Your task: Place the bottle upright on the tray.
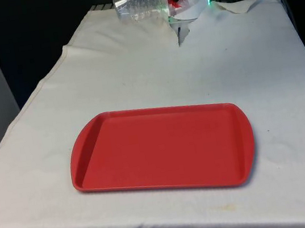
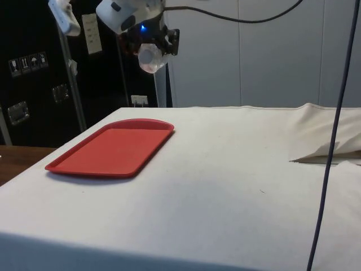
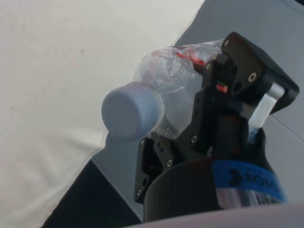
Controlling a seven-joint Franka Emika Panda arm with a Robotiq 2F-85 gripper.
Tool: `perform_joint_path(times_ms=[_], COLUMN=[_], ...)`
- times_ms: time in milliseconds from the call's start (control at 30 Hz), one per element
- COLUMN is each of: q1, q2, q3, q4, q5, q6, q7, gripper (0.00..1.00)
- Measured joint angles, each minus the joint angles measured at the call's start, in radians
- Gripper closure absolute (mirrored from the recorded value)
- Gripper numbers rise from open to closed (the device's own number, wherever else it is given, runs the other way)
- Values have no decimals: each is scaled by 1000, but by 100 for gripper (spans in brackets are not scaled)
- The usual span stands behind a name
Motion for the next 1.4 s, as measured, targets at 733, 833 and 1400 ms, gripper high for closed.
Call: perform_joint_path(times_ms=[733, 833, 1400], q1=[-1, -1, -1], q2=[3, 3, 3], q3=[-49, -55, -97], q4=[36, 41, 63], q5=[88, 101, 190], q6=[60, 69, 126], q7=[-8, -9, -11], gripper=[100, 100, 100])
